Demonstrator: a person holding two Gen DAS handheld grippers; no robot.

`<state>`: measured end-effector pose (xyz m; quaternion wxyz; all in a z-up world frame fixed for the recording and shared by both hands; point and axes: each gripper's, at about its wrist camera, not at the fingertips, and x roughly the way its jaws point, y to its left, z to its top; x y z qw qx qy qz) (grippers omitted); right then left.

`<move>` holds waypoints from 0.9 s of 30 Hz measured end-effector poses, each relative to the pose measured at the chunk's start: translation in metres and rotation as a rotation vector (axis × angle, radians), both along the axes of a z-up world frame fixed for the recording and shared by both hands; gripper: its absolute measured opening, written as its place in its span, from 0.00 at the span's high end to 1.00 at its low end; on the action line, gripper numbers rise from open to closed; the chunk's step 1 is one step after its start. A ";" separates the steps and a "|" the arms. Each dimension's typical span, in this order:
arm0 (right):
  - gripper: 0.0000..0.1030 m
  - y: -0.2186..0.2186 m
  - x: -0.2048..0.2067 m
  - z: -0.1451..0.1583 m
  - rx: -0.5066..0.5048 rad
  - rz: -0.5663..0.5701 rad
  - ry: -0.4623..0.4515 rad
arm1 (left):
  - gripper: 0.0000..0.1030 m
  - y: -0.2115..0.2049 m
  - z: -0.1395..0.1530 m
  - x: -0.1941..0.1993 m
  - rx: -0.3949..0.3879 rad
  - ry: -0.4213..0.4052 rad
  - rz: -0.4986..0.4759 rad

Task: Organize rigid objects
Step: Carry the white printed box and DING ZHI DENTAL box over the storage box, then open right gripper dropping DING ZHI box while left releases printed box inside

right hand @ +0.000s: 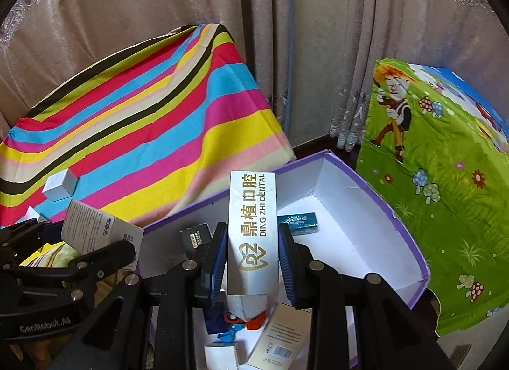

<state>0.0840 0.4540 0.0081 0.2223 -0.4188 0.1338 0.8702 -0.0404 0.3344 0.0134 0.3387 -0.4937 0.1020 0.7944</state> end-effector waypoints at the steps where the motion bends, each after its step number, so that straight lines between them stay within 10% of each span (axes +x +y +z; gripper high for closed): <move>1: 0.69 0.001 0.001 0.000 0.004 -0.003 -0.002 | 0.26 0.001 0.000 0.002 0.003 -0.002 -0.014; 19: 0.67 0.011 0.010 -0.007 -0.010 -0.054 -0.021 | 0.20 0.017 -0.004 0.021 0.028 -0.050 -0.153; 27: 0.50 0.009 0.008 -0.008 -0.014 -0.049 -0.025 | 0.16 0.006 -0.005 0.013 0.061 -0.105 -0.105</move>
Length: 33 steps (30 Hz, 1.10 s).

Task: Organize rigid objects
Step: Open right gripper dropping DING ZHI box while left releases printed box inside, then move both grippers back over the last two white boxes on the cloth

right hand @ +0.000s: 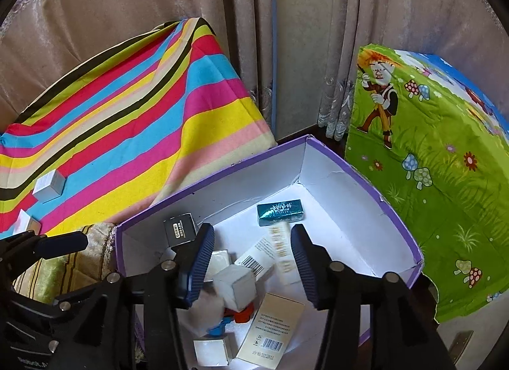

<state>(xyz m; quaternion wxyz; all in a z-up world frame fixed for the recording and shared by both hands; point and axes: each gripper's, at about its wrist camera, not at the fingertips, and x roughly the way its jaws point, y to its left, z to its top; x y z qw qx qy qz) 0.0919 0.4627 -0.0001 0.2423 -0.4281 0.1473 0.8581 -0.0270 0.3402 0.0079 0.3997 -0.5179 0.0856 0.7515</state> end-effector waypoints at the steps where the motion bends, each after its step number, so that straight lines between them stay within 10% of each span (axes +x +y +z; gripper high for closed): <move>1: 0.50 -0.001 0.000 0.000 0.002 0.001 0.000 | 0.16 -0.001 0.000 -0.001 0.002 -0.002 0.001; 20: 0.48 -0.012 -0.007 0.002 -0.004 0.030 -0.002 | 0.15 -0.029 0.007 -0.011 0.052 -0.015 0.064; 33: 0.23 -0.029 -0.013 0.013 0.123 0.012 -0.013 | 0.15 -0.041 0.007 -0.016 0.011 -0.012 0.091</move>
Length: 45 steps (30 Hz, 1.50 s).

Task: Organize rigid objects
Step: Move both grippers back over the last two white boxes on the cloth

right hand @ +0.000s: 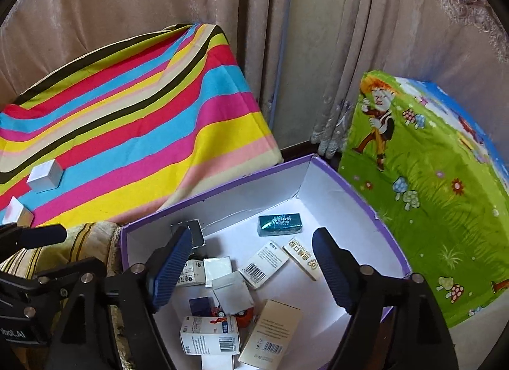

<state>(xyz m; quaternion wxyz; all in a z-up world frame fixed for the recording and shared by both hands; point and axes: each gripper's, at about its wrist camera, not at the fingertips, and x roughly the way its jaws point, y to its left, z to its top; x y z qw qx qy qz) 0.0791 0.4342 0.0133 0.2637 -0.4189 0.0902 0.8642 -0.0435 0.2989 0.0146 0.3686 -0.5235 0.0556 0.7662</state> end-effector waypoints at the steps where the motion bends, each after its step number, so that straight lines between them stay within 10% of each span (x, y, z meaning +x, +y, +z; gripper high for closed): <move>1: 0.23 0.000 0.001 0.001 -0.004 -0.013 0.012 | 0.15 -0.002 0.000 0.000 -0.006 0.002 0.007; 13: 0.19 -0.022 -0.013 0.005 0.137 -0.029 -0.042 | 0.15 -0.028 0.013 0.001 -0.008 0.106 0.033; 25: 0.19 -0.044 -0.022 0.002 -0.034 0.108 -0.010 | 0.15 -0.074 0.016 -0.006 -0.027 0.167 0.141; 45: 0.19 -0.085 -0.048 -0.011 -0.096 0.205 -0.081 | 0.15 -0.175 -0.004 -0.028 -0.024 0.039 0.364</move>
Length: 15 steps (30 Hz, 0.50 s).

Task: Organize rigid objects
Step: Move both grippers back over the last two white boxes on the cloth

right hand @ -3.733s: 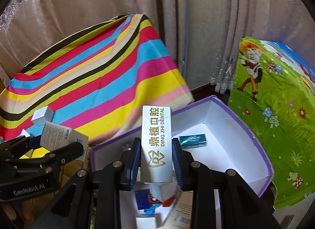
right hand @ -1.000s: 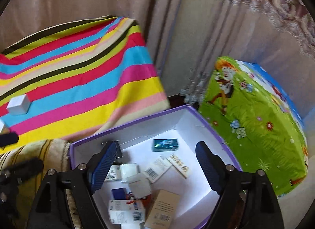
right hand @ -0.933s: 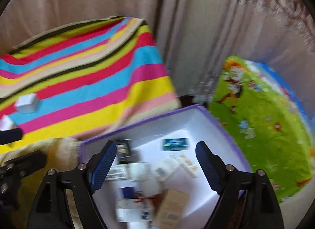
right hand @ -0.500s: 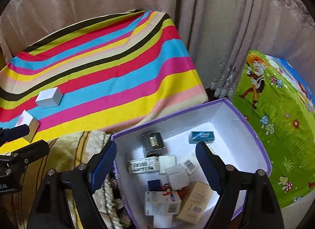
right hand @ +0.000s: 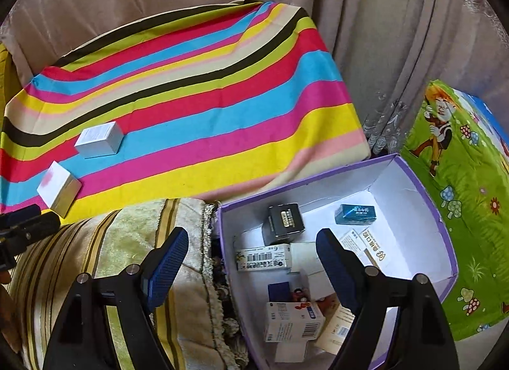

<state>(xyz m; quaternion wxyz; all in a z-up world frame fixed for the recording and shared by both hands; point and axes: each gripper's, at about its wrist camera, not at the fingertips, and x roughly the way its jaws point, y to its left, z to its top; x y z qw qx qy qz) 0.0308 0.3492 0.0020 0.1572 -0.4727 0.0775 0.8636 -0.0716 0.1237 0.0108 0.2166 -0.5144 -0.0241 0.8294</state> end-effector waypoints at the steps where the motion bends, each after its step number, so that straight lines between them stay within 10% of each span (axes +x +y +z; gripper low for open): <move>1: 0.19 -0.001 -0.002 -0.002 -0.003 0.004 -0.003 | 0.15 -0.005 -0.001 -0.001 0.002 -0.002 0.009; 15: 0.19 -0.018 -0.031 -0.006 0.014 0.047 -0.016 | 0.15 -0.040 -0.010 -0.017 -0.002 -0.039 0.092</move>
